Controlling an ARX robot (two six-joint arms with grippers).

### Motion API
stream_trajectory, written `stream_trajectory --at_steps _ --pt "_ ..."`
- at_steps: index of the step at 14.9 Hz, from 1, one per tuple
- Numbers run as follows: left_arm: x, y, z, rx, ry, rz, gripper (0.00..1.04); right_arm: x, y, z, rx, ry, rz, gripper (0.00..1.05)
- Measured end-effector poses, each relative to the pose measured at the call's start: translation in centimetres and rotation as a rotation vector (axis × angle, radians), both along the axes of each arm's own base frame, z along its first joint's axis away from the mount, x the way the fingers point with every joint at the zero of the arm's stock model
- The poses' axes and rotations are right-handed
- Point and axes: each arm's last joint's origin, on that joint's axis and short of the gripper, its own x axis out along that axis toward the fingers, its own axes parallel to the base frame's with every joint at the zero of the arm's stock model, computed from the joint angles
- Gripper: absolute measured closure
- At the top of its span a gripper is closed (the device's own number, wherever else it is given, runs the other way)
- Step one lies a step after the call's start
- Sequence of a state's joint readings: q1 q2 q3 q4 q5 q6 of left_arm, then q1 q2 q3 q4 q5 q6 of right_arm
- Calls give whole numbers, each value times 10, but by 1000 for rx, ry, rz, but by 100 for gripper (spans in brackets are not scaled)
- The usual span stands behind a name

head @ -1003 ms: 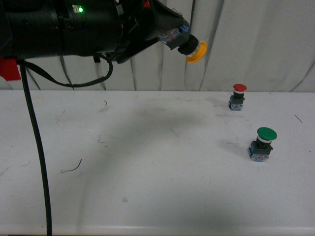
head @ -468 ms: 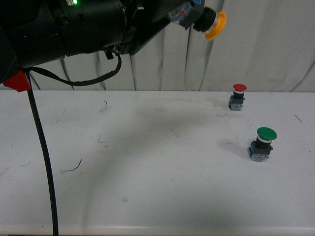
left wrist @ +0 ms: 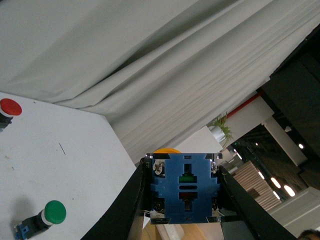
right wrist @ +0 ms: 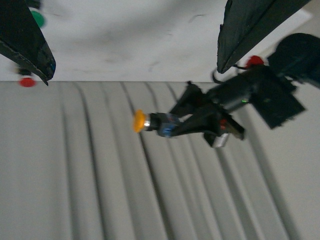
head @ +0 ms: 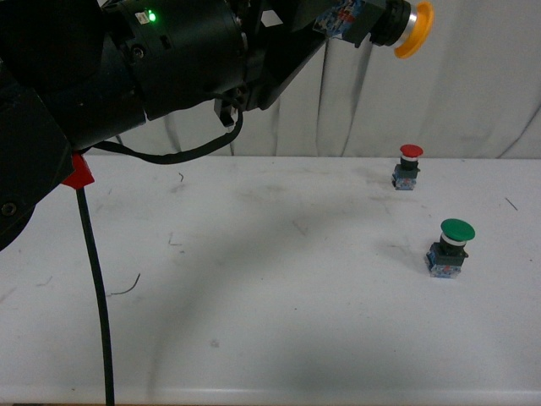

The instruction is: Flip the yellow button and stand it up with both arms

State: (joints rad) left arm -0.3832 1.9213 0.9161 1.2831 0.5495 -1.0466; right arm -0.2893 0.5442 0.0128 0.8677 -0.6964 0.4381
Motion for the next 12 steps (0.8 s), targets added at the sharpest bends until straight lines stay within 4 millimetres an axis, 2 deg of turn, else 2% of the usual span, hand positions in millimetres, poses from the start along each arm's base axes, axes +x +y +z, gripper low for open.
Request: stream_trajectory --at_steps 1,2,3,4,6,8,9,10,12 --pt "1 0 1 -2 -4 3 71 13 1 7 57 4 116 6" --pt "1 0 2 -2 -9 9 71 36 -1 28 103 -43 132 6" --pt "2 -1 4 -4 -17 12 71 63 -3 46 145 -72 119 6" --pt "2 -1 4 -7 -19 19 71 96 0 56 210 -42 119 6" --pt "3 -1 4 -10 -17 32 71 158 10 63 351 28 120 6" --pt "3 -1 5 -10 -18 33 71 204 29 80 454 11 175 6" --pt "3 1 5 -11 -19 36 71 219 39 81 505 31 210 6" --pt "3 1 5 -11 -20 37 71 231 51 73 585 95 252 6" --pt "4 2 6 -11 -20 42 71 238 74 46 736 251 297 6"
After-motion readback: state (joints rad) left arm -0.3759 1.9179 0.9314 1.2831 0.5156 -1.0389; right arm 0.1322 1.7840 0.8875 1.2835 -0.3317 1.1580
